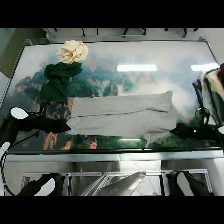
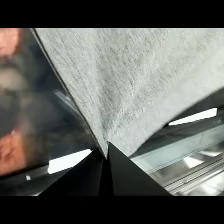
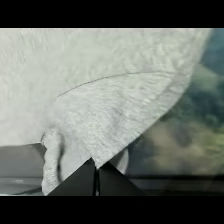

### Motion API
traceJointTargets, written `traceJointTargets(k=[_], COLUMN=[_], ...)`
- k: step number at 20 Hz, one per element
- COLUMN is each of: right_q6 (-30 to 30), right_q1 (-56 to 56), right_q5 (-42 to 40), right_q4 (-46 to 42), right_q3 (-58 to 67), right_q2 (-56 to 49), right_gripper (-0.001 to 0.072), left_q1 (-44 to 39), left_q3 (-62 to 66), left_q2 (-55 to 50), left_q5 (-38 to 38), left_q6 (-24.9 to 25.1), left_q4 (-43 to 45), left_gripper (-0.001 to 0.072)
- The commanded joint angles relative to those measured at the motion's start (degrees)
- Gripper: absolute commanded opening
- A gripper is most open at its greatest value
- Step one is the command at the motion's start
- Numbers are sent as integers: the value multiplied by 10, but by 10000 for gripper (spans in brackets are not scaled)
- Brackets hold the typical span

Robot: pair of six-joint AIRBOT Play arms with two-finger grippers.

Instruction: Fold the shirts.

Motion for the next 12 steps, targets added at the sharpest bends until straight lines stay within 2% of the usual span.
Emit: traceJointTargets(k=[1,3,6,12], right_q6=[82,109,111,96], right_q1=[1,0,1,19], right_q5=[74,106,105,8], right_q4=[-115,-174,-143,-67], right_q3=[31,32,32,78], right_q2=[125,182,201,65], right_gripper=[16,16,16,16], left_q1=[0,0,0,0], left_q3=[0,0,0,23], left_q2=[59,77,51,-76], left_q5=[-30,-23,-21,19], left_q6=[-17,-25,-24,-24], left_q4=[74,78,78,77], left_gripper=[10,10,10,11])
